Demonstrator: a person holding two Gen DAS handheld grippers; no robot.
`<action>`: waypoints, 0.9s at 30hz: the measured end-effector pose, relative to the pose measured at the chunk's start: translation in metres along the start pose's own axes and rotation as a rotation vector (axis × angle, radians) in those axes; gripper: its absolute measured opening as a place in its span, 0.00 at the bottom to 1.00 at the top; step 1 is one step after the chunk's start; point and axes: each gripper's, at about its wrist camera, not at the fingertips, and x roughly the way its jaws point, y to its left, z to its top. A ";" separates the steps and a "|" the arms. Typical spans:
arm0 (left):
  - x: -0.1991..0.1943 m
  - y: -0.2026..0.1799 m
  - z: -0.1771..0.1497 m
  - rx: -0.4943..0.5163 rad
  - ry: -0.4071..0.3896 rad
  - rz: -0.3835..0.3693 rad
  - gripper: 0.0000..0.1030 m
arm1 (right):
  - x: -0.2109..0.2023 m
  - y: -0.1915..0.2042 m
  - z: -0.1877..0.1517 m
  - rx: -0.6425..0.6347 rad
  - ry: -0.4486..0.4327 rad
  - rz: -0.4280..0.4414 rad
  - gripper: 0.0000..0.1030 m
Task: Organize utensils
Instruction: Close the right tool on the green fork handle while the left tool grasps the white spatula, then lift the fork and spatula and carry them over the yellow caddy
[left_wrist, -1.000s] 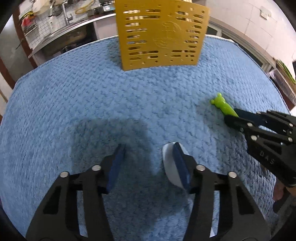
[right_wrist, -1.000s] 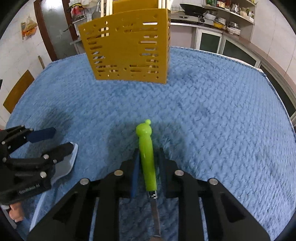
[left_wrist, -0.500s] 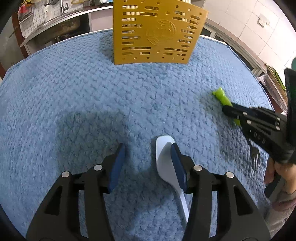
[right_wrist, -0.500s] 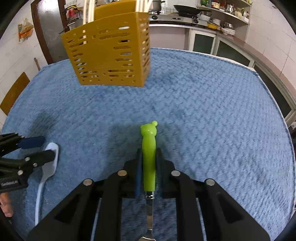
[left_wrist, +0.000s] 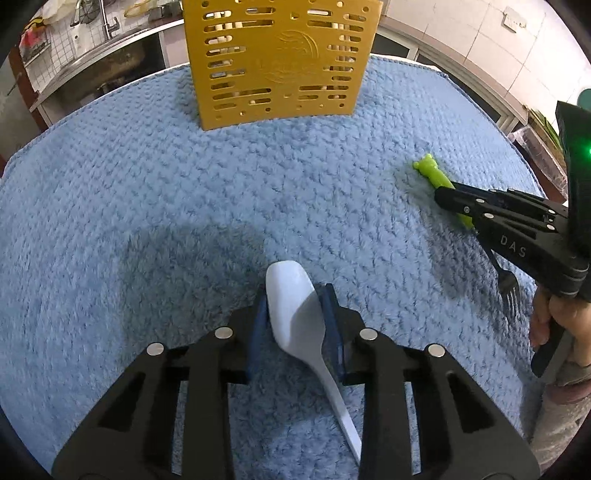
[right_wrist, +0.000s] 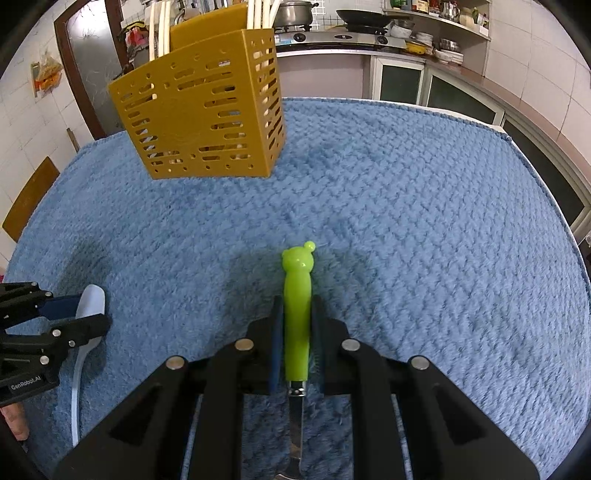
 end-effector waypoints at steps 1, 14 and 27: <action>0.000 -0.001 0.000 0.005 -0.003 0.006 0.25 | -0.001 0.000 0.000 -0.002 0.000 -0.003 0.14; -0.034 0.006 0.022 0.043 -0.139 0.048 0.03 | -0.037 -0.002 0.010 0.029 -0.068 0.034 0.14; -0.082 0.020 0.064 0.047 -0.399 0.067 0.03 | -0.079 -0.003 0.044 0.083 -0.302 0.082 0.14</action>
